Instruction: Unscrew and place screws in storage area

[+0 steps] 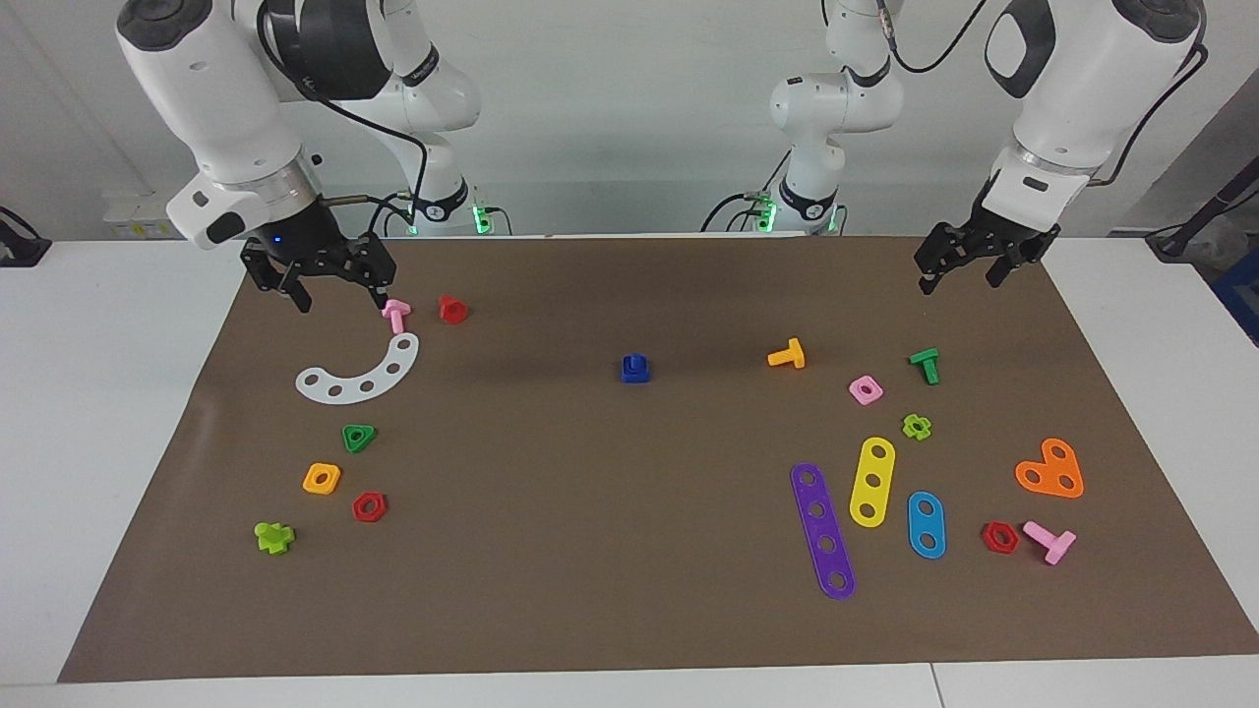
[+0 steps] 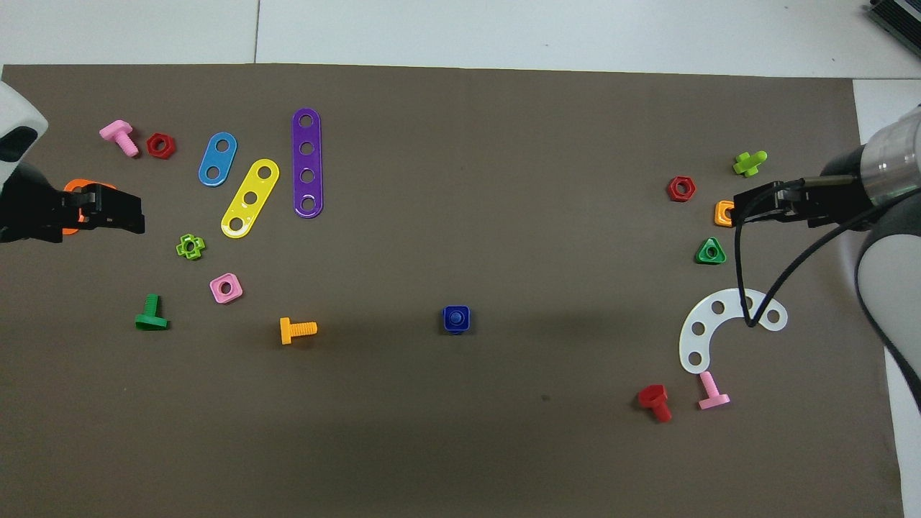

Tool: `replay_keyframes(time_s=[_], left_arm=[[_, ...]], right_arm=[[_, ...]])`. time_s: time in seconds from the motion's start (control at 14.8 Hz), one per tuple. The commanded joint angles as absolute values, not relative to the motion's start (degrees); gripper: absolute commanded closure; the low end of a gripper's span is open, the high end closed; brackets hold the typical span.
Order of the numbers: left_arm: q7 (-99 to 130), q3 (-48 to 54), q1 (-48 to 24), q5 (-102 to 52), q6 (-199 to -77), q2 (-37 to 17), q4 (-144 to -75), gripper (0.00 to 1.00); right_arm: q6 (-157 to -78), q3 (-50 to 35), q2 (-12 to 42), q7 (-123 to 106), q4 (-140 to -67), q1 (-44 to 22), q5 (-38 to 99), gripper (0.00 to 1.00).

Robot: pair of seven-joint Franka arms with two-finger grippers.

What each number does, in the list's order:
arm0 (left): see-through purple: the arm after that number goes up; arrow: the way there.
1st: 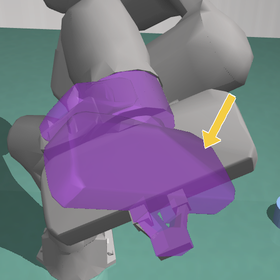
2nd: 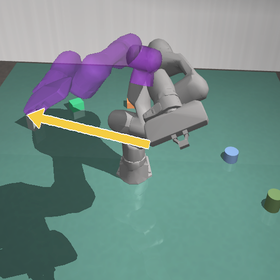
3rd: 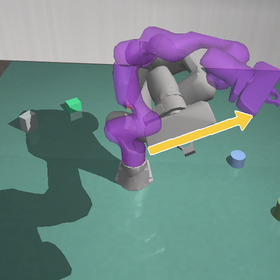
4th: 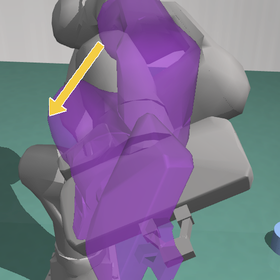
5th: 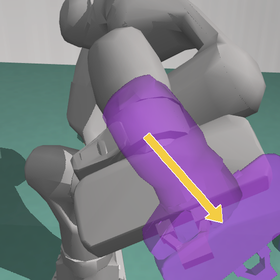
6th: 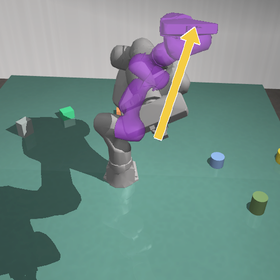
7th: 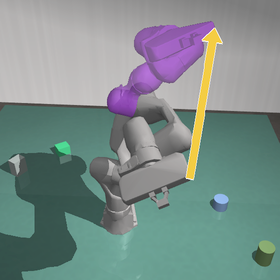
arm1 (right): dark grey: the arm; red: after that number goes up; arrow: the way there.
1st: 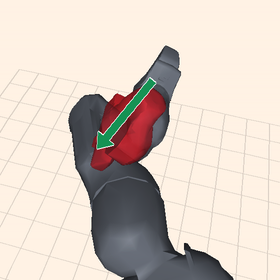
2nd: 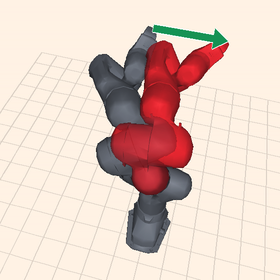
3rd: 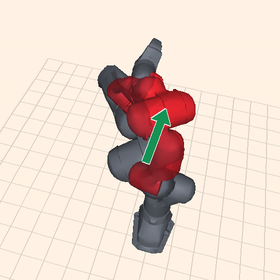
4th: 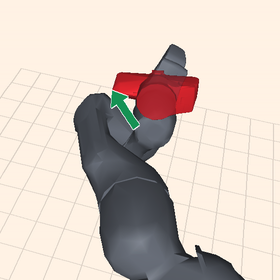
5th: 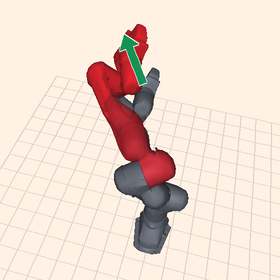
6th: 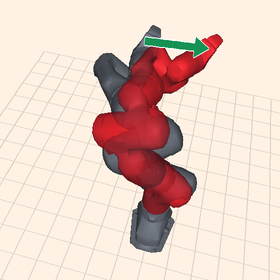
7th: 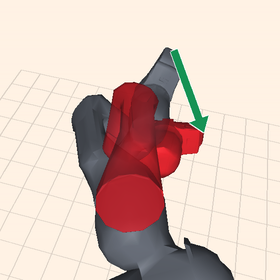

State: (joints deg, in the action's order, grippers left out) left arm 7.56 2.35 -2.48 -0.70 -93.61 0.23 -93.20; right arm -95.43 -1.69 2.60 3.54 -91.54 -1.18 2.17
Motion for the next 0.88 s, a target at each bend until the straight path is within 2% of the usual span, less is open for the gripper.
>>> replay_keyframes(time_s=[0.0, 0.4, 0.61, 0.81], left_arm=[[6.50, 2.37, -2.11, -1.58, -95.10, 1.93, -95.10, 0.00], [6.94, 2.99, -4.03, -2.98, -95.88, 2.46, -96.94, 0.00], [13.61, 2.90, -8.95, -5.80, -99.30, 0.71, -96.94, 0.00], [19.23, 2.90, -15.53, -5.89, -103.25, -3.85, -96.16, 0.00]], right_arm=[[-94.83, -1.93, 1.67, 2.02, -92.46, -0.88, 2.64, 0.00], [-94.83, -1.85, 1.67, 2.02, -92.46, -0.88, 2.64, 0.00], [-94.83, -1.85, 1.58, 2.02, -92.46, -0.88, 2.64, 0.00], [-94.83, -1.85, 1.67, 2.02, -92.46, -0.88, 2.55, 0.00]])
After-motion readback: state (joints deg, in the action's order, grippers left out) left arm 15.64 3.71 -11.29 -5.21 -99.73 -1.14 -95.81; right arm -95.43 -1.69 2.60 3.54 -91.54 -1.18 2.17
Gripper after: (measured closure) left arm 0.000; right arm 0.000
